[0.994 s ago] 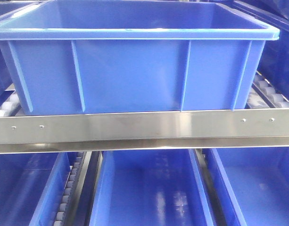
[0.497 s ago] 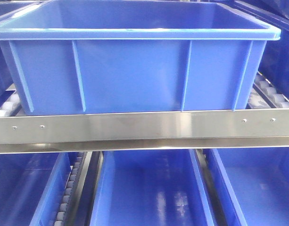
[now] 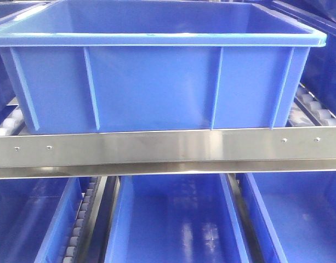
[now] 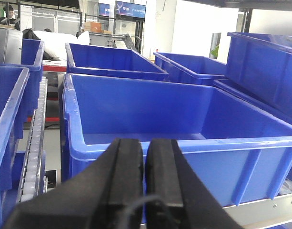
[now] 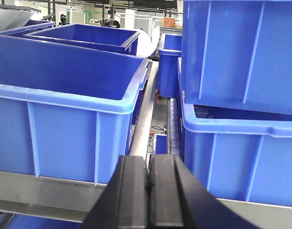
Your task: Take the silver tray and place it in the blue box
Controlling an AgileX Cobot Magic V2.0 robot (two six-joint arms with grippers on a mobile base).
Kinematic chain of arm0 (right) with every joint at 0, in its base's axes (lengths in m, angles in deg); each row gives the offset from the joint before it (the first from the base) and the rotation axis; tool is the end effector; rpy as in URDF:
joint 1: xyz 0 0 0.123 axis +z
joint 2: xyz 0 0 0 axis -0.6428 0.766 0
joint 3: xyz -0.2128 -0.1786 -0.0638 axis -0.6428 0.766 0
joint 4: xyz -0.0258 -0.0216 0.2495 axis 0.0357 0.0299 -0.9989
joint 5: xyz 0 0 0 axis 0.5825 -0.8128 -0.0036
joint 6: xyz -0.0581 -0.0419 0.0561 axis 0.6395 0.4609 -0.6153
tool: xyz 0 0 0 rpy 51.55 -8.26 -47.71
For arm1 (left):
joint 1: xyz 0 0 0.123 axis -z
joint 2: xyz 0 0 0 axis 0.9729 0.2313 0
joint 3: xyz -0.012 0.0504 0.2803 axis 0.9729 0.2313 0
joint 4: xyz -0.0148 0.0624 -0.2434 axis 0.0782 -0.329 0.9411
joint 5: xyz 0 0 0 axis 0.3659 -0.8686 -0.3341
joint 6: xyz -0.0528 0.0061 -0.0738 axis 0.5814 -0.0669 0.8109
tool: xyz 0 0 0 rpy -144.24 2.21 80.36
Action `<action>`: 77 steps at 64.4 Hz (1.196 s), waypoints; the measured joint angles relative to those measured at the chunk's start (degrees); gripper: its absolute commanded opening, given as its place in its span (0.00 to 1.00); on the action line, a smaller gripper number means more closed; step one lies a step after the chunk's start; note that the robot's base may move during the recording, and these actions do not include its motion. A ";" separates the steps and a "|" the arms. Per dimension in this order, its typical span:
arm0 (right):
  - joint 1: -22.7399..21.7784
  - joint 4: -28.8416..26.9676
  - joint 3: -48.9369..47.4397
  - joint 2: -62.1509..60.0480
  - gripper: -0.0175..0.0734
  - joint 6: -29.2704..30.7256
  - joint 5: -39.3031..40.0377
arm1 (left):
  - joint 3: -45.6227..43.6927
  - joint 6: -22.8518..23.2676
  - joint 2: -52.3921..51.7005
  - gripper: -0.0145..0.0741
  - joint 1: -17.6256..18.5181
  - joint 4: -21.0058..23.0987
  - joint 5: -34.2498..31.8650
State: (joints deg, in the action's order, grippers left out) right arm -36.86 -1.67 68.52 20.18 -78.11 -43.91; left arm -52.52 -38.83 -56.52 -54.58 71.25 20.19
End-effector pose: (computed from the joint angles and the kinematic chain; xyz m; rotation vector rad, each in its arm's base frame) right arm 0.0556 0.0035 0.2130 -0.0893 1.4036 -0.0067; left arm 0.0703 -0.0323 0.2731 0.2584 1.3349 -0.3958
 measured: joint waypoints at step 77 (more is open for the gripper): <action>0.00 -0.03 0.00 0.00 0.25 0.00 -0.04 | 11.27 -8.59 -15.90 0.16 -18.27 10.20 11.33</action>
State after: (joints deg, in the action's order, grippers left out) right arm -36.86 -1.70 68.52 20.18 -78.11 -43.95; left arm -41.25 -47.43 -72.42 -72.85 81.45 31.52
